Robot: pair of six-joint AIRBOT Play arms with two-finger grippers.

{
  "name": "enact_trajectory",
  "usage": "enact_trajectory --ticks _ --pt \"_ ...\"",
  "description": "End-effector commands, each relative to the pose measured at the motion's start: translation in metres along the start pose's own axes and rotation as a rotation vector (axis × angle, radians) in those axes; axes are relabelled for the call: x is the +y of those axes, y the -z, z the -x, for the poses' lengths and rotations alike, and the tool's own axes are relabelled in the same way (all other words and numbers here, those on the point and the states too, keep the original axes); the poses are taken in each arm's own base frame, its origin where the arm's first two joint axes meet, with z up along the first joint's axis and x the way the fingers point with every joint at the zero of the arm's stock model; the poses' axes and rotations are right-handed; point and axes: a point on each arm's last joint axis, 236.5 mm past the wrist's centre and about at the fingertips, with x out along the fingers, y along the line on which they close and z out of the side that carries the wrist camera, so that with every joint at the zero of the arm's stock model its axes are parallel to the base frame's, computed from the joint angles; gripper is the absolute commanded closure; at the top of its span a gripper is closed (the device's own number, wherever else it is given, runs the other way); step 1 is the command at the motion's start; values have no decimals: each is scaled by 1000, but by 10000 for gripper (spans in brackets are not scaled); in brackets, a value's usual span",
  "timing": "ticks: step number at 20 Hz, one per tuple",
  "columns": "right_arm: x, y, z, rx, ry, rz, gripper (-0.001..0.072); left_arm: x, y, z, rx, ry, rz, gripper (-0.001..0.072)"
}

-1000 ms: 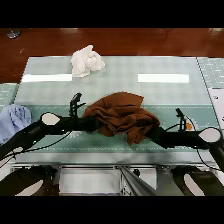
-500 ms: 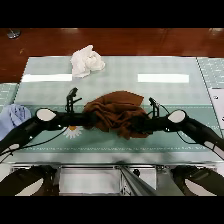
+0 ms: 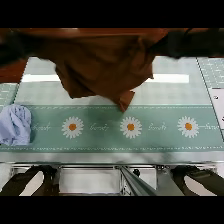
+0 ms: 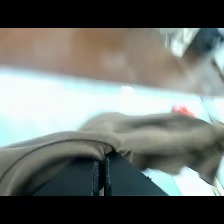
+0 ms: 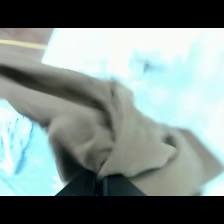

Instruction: Fold the shirts.

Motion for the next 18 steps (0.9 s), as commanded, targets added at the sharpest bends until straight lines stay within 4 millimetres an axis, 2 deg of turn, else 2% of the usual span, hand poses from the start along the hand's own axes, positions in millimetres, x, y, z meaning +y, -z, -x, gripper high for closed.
enact_trajectory --ticks 1,3,5,7,9,10,12,14,16,18 --pt "40 -12 108 -29 153 219 684 -83 -79 73 -141 3 -280 682" --pt "65 -1 151 -90 174 277 684 -120 -89 103 -164 -16 -394 681" --pt "90 12 184 -154 170 318 684 -158 -95 127 -218 -40 -485 682" --pt "111 24 215 -227 173 360 684 -198 -90 146 -265 -33 -577 681" --pt "117 39 233 -244 190 348 684 -223 -78 156 -271 -24 -637 681" --pt "113 53 234 -202 205 328 684 -230 -69 158 -254 -19 -654 681" --pt "89 85 226 -67 259 237 684 -221 -55 157 -188 -52 -672 681" --pt "66 109 208 22 285 152 683 -197 -50 153 -138 -100 -646 681" --pt "36 143 176 152 293 48 683 -172 -36 135 -60 -70 -575 681" --pt "-1 180 133 268 296 -56 683 -137 -11 105 45 -17 -467 681"
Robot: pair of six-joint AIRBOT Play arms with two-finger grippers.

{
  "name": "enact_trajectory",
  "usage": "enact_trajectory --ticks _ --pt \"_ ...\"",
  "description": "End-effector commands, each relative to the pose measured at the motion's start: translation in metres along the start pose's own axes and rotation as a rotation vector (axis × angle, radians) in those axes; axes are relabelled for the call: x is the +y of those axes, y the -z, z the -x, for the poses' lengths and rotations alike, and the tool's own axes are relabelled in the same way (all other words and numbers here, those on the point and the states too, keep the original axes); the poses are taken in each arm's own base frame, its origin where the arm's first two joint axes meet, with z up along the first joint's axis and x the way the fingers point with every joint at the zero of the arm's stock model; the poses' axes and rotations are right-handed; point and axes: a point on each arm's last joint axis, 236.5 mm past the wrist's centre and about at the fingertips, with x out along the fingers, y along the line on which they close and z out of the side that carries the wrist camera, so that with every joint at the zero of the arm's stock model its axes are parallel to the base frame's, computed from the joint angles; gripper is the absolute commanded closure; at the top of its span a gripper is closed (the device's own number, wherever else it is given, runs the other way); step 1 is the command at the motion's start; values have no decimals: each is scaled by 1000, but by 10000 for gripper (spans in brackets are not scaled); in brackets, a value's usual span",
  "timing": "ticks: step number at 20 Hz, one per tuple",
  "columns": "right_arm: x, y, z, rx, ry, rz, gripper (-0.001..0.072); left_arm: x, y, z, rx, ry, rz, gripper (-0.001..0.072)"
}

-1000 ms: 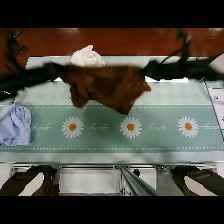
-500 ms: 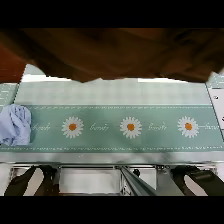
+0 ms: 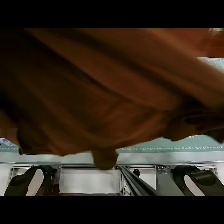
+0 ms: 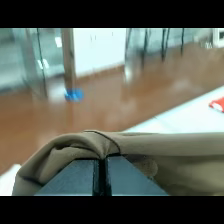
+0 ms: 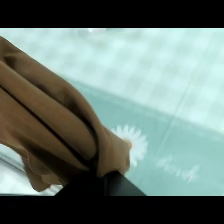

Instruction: Fold the shirts.

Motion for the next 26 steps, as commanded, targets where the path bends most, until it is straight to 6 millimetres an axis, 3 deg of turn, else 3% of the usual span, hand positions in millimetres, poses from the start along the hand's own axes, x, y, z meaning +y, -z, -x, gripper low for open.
enact_trajectory --ticks 1,3,5,7,9,11,13,14,15,16,18,19,21,22,24,26 --pt "-39 65 -84 215 23 -162 683 26 67 -42 156 74 130 681" --pt "-65 90 -144 277 39 -243 683 44 124 -86 255 135 248 681" --pt "-107 110 -196 309 131 -302 683 61 182 -138 343 151 337 681" --pt "-155 120 -231 355 275 -325 683 85 231 -188 407 97 376 681" --pt "-200 119 -261 387 406 -329 683 105 268 -232 427 47 427 681" --pt "-231 120 -287 446 460 -383 683 117 302 -262 460 11 483 681" --pt "-249 116 -310 490 442 -498 678 116 330 -277 516 2 577 679" --pt "-252 109 -319 503 402 -572 526 115 341 -281 544 2 614 624" --pt "-250 99 -325 509 338 -607 181 112 349 -281 568 10 623 329" --pt "-247 85 -325 511 269 -613 86 111 356 -276 603 19 616 15" --pt "-261 62 -301 495 236 -590 86 123 373 -244 754 19 561 2" --pt "-273 60 -281 490 258 -585 86 139 390 -215 874 -37 584 4" --pt "-299 73 -244 487 328 -619 87 170 425 -150 1081 -163 660 3" --pt "-305 86 -233 484 348 -657 88 175 439 -125 1132 -187 718 3" --pt "-299 118 -235 462 328 -745 94 167 469 -83 1158 -236 866 3" --pt "-272 150 -257 426 248 -799 95 137 496 -60 1133 -235 1009 3"
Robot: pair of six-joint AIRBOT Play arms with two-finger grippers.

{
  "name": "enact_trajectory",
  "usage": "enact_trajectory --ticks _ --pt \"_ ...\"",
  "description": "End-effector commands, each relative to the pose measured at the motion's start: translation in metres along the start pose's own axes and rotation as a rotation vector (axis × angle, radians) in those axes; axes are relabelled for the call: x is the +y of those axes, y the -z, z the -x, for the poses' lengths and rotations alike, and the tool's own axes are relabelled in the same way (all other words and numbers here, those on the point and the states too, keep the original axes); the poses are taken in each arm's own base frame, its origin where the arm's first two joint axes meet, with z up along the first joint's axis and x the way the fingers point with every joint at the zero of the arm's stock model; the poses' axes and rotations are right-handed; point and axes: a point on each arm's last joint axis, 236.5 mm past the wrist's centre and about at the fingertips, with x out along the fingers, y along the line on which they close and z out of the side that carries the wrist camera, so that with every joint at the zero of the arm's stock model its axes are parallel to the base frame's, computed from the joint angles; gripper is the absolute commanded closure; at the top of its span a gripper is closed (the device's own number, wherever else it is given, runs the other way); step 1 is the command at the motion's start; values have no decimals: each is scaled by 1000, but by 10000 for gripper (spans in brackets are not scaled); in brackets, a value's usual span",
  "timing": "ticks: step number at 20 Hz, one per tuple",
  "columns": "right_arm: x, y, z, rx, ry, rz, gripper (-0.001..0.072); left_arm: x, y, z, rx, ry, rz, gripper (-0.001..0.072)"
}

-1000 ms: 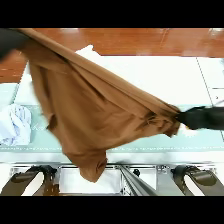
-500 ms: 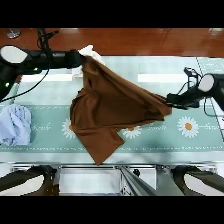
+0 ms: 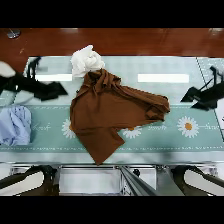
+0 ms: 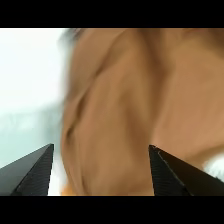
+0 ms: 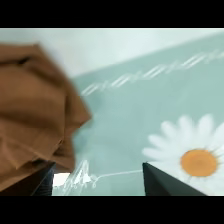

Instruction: Fold the shirts.

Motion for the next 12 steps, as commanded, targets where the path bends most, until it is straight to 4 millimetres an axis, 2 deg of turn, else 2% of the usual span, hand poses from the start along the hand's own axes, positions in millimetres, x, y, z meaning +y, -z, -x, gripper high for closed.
enact_trajectory --ticks 1,3,4,6,9,12 --pt "10 41 -34 -23 -160 -76 95 28 82 -21 87 49 215 3" --pt "27 63 -50 -34 -267 -97 95 29 115 -36 95 66 271 3" --pt "30 72 -55 -28 -287 -102 95 28 127 -42 97 80 296 3" --pt "27 84 -62 -2 -284 -93 95 27 139 -54 82 102 346 4" --pt "25 89 -65 12 -278 -94 95 8 136 -74 25 183 374 3" --pt "25 88 -65 7 -278 -100 95 -16 119 -92 -69 194 305 4"
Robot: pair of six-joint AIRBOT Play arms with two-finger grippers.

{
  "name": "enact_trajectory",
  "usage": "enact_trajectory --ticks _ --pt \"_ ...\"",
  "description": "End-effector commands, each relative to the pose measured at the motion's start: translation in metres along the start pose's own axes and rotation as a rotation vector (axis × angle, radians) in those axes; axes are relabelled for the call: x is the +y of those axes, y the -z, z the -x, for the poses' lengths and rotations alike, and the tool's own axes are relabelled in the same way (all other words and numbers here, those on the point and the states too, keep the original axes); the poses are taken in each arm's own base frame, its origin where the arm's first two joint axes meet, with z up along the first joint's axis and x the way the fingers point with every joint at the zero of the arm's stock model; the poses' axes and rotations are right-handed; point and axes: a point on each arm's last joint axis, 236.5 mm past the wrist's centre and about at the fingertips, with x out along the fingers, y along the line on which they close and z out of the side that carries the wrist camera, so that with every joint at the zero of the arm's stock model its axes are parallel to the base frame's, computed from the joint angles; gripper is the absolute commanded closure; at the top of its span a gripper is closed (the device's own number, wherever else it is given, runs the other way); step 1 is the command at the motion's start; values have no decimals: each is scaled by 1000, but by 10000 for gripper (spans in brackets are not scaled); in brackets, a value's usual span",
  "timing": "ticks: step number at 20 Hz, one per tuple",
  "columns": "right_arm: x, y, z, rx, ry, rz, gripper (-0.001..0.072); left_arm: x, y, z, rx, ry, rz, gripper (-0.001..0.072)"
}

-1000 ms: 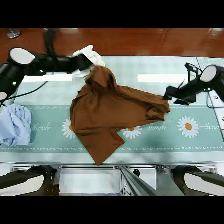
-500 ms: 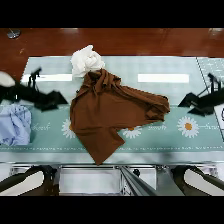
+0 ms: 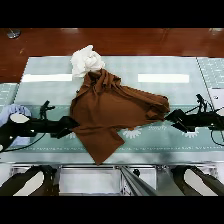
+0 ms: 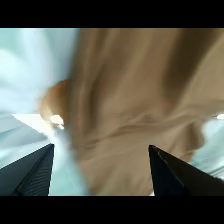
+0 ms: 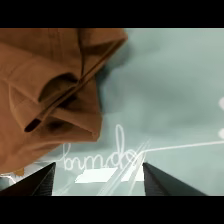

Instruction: Fold the shirts.

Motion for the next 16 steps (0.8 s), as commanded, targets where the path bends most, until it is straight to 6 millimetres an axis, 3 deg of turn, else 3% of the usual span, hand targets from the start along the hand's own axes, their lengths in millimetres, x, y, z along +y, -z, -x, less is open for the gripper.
enact_trajectory --ticks 1,2,3,4,6,12,13,14,15,16 --pt "0 1 -3 -7 -10 -18 95 -21 -14 -23 -133 30 -41 7" --pt "0 1 -4 -5 -13 -29 95 -28 -19 -27 -168 32 -53 21" --pt "0 1 -7 3 -19 -39 95 -33 -21 -29 -187 39 -53 225" --pt "1 2 -11 14 -20 -41 95 -35 -21 -29 -190 44 -58 694" --pt "6 -1 -26 16 -11 -12 95 -40 -21 -28 -184 51 -88 681" --pt "41 -37 -57 21 0 54 96 -53 -19 -25 -159 77 -108 680" --pt "49 -36 -64 45 -1 70 163 -53 -19 -25 -157 78 -108 680" --pt "57 -32 -69 70 -3 95 393 -53 -18 -25 -157 79 -108 680" --pt "68 -30 -71 83 -10 147 689 -56 -17 -24 -148 85 -112 680" --pt "83 -33 -66 74 -22 195 683 -63 -17 -21 -139 101 -128 680"
